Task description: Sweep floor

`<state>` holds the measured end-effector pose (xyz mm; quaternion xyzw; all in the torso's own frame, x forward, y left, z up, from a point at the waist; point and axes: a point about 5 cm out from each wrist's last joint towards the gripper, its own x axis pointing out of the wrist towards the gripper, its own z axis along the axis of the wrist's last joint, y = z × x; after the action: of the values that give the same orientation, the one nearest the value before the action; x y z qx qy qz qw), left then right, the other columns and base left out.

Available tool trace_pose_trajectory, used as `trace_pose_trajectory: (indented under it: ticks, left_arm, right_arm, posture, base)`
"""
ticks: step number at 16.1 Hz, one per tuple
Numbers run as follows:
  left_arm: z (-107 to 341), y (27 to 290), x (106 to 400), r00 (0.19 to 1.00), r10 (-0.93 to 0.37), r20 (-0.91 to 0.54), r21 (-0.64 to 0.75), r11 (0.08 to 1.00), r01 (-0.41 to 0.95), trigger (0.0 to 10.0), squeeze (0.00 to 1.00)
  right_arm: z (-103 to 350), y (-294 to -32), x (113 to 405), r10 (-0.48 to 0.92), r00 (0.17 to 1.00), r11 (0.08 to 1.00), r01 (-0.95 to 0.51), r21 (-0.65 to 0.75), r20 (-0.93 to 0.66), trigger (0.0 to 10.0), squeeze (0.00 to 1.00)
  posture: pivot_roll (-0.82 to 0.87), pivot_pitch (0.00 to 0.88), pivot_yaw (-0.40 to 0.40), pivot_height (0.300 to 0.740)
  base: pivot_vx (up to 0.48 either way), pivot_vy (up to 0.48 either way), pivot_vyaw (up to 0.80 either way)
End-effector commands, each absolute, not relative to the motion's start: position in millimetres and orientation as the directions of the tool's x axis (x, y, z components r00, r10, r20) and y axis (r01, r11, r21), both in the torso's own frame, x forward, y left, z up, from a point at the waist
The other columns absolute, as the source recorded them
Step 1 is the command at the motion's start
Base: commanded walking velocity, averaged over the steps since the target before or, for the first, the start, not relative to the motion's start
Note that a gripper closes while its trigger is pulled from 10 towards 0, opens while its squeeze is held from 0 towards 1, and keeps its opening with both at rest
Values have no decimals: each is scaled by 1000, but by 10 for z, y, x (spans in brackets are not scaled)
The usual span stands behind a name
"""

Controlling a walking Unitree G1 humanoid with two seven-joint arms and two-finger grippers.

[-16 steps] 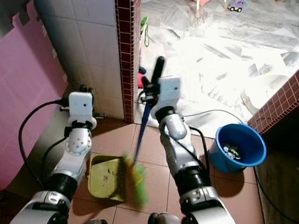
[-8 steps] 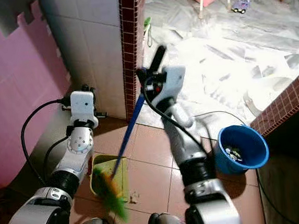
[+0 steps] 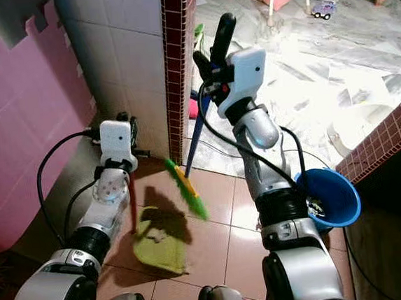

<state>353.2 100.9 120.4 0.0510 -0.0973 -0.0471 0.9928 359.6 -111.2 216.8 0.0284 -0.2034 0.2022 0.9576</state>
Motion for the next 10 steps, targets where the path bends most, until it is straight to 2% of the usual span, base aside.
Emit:
trace_pose_trajectory:
  ticks: [1,6,7,10]
  left_arm:
    - [1526,956,3582,941,-103,321,54,994,91,10000,0]
    - [2111,1023,3667,875,-47,482,-51,995,81,10000,0]
    - [2246,1025,3670,857,-57,513,-45,995,93,10000,0]
    - [2457,1108,3658,814,-128,567,97,991,88,10000,0]
  right_arm:
    - [2159,-1176,3585,345,840,937,-335,-100,419,10000,0]
    - [2150,-1169,3578,316,837,948,-267,-172,447,10000,0]
    - [2154,-1163,3588,313,834,949,-253,-189,455,10000,0]
    - [2111,-1187,3603,294,843,953,-223,-205,450,10000,0]
  posture:
    - [-32,42,-106,740]
    - [-16,37,-103,740]
    - [-11,36,-101,740]
    - [3,37,-96,740]
  base:
    - [0,0,0]
    - [0,0,0]
    - [0,0,0]
    - [0,0,0]
